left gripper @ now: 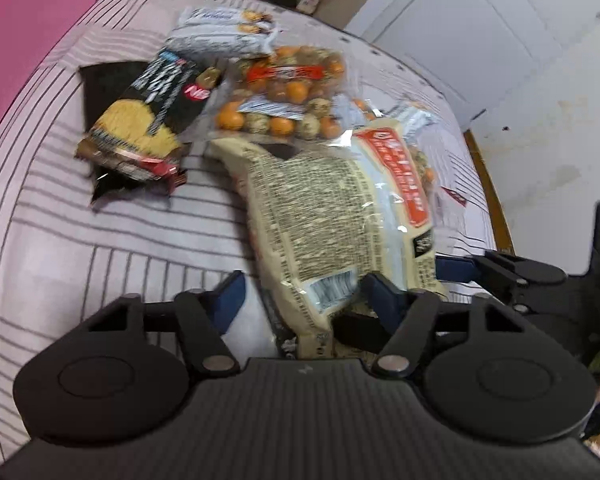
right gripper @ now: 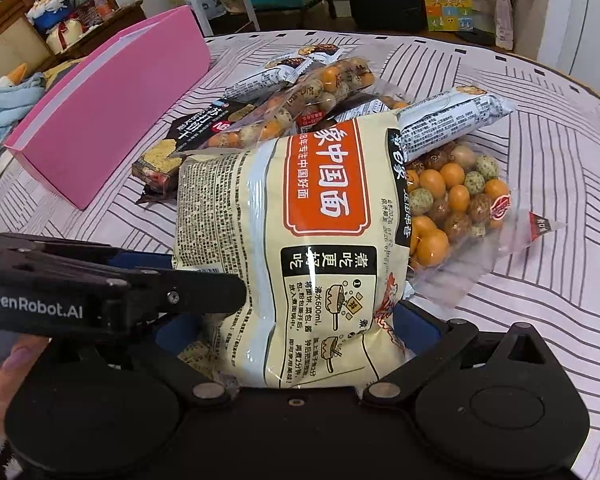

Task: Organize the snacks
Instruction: 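Lift the noodle bag with the left tool and carry it over the pink box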

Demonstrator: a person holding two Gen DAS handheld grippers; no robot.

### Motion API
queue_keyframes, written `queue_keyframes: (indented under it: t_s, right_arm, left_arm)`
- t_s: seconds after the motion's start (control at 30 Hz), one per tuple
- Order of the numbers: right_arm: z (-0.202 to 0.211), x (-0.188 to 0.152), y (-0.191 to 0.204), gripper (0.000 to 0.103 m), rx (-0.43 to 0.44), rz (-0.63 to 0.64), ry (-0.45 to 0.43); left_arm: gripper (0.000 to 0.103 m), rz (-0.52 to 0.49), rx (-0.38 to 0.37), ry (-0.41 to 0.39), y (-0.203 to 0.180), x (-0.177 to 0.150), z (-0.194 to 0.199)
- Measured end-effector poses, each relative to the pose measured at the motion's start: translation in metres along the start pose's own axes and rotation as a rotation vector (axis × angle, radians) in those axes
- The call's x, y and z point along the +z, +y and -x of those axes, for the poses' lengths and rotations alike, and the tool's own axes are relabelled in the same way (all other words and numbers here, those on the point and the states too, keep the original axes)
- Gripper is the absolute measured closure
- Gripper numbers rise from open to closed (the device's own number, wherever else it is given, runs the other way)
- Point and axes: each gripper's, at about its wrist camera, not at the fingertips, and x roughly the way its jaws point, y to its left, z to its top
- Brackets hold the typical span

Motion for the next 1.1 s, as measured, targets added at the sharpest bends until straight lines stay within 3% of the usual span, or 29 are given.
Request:
queue_keyframes:
  t_s: [0.2,0.53,0.77,1.1]
  right_arm:
    - [0.003,0.003,0.006,0.002,-0.016,0.006,0.013]
    - [0.013,0.014,0.020,0.005,-0.021,-0.089,0.098]
    - [0.027,0.006,0.049,0.006,-0.014,-0.132,0.132]
    - [0.056,0.011,0.105,0.006,0.003,-0.102,0.119]
  left_arm:
    - [0.047,0.022,-0.014,0.001,-0.003,0.000,-0.001]
    - [0.047,0.083,-0.037,0.090,0.007,0.015,0.001]
    - [0.046,0.078,-0.044,0.195,0.011,0.016,0.026]
    - [0.043,0.022,-0.017,0.219,0.012,0.016,0.089]
